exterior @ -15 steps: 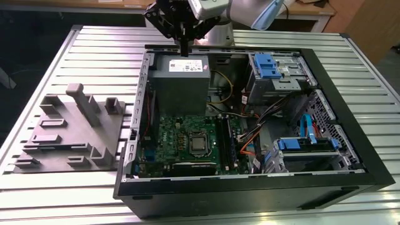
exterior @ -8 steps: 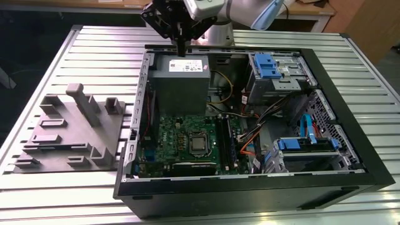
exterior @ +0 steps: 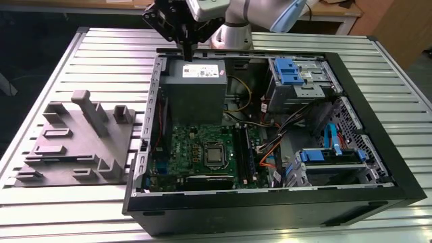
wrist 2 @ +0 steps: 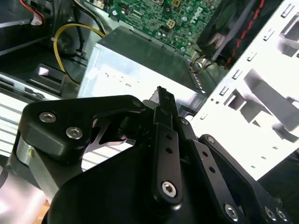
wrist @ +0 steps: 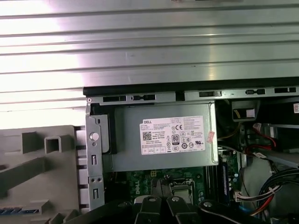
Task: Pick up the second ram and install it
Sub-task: 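Reach for the second ram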
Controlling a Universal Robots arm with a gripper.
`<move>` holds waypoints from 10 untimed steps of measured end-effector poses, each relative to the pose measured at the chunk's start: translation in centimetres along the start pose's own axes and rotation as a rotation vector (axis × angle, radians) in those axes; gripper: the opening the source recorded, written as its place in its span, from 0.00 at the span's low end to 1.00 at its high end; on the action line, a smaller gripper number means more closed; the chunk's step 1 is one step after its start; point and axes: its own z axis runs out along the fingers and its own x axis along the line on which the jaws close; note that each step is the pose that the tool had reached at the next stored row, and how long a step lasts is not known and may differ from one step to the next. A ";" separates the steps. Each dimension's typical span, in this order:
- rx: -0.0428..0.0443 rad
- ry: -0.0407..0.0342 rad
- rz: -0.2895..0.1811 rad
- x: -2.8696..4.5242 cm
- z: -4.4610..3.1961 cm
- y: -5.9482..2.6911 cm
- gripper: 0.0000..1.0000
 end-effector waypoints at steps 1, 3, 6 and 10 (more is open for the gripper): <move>0.0000 -0.0001 0.000 0.28 0.00 -0.02 0.10; -0.0001 -0.0005 0.000 0.89 0.01 -0.07 0.10; -0.0001 -0.0008 0.000 1.72 0.01 -0.13 0.10; 0.0000 -0.0013 0.000 2.94 0.03 -0.22 0.10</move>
